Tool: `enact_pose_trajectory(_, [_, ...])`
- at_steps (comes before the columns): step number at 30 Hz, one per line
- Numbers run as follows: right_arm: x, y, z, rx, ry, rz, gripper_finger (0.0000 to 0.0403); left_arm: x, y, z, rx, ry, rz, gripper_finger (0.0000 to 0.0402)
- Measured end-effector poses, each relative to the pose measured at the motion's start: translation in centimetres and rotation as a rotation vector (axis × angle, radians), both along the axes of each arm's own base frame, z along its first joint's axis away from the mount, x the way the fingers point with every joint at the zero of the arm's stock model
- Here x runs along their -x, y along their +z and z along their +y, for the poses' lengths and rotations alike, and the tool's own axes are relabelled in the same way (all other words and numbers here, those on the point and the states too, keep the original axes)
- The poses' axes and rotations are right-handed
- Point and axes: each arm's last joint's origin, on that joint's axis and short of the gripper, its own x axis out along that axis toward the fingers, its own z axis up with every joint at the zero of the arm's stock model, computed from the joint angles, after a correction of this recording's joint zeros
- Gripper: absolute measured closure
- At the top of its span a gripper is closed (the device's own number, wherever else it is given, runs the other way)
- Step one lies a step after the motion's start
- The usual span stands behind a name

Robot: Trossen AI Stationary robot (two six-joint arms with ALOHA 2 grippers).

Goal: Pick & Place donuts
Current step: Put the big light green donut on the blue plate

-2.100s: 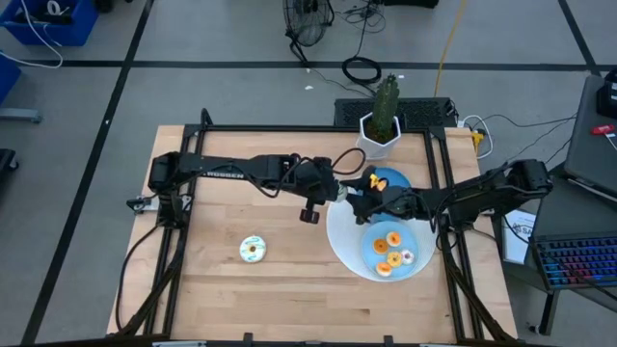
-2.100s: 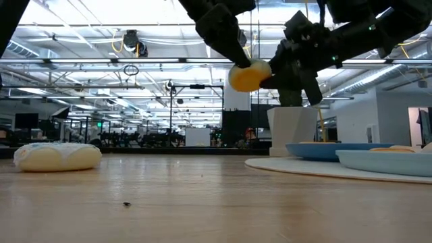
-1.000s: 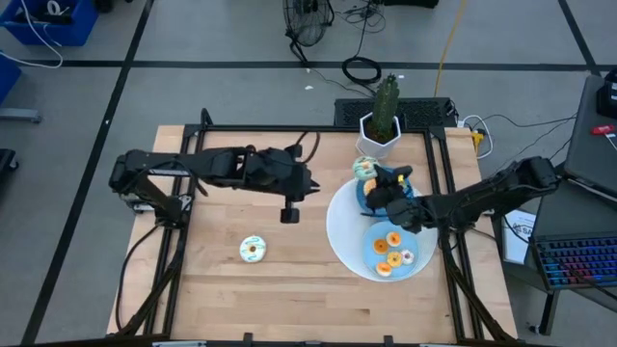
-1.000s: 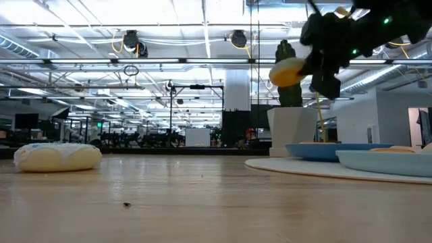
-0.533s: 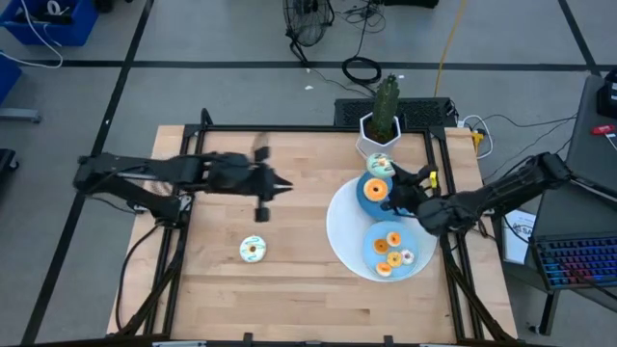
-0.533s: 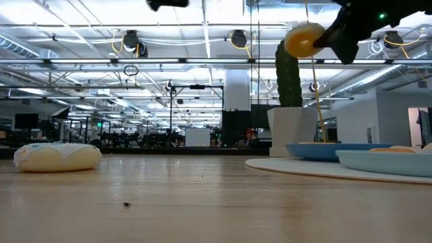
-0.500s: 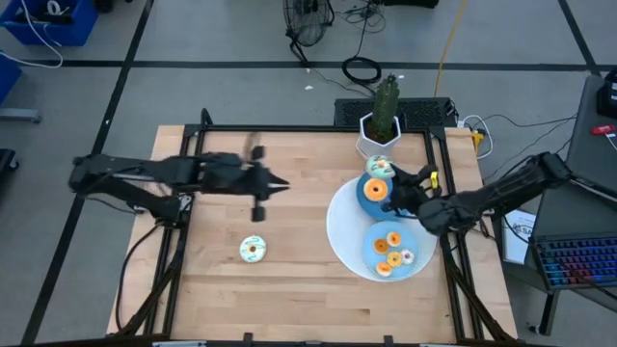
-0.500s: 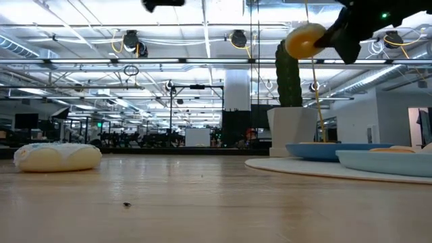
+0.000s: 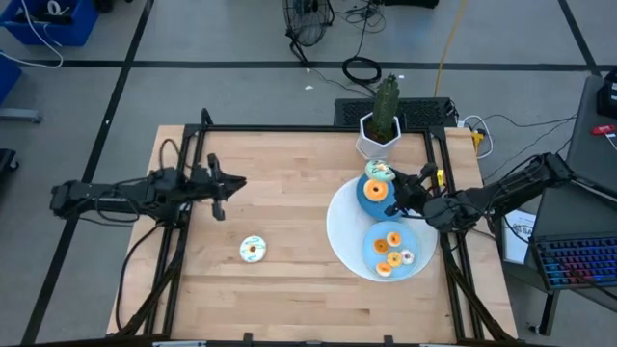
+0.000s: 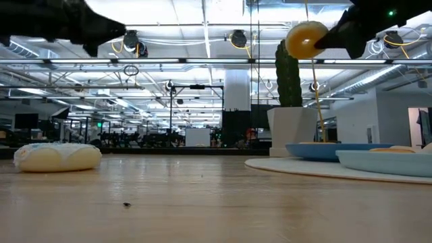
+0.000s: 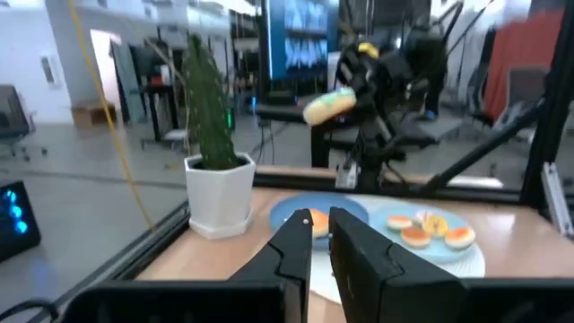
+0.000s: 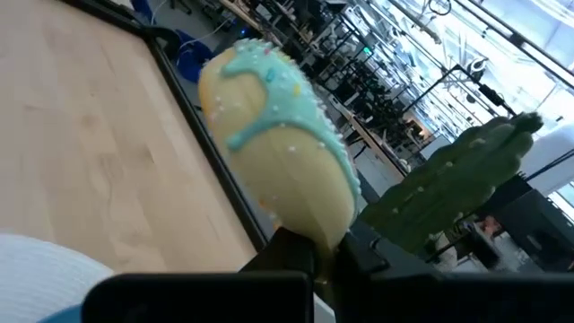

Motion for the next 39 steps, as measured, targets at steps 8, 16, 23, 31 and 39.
enact_pose_trajectory(8, [1.0,-0.1,-0.4,-0.043,-0.008,-0.026,0.0402,2.1,-3.7,-0.1,0.046,0.005,-0.099,0.0355])
enact_pose_trajectory(16, [2.0,0.0,-0.7,-0.102,0.004,-0.065,0.0402,2.7,-4.8,-0.1,0.043,0.006,-0.108,0.0355])
enact_pose_trajectory(23, [2.5,-0.4,-0.9,-0.147,0.015,-0.068,0.0402,2.8,-5.0,0.0,0.062,0.027,-0.085,0.0355])
enact_pose_trajectory(31, [2.6,-1.7,-1.1,-0.291,0.071,-0.026,0.0402,2.8,-5.0,0.0,0.081,0.056,-0.088,0.0355])
enact_pose_trajectory(39, [2.5,-4.5,-1.8,-0.376,-0.058,0.129,0.0402,2.8,-5.0,0.0,0.051,0.059,-0.082,0.0355])
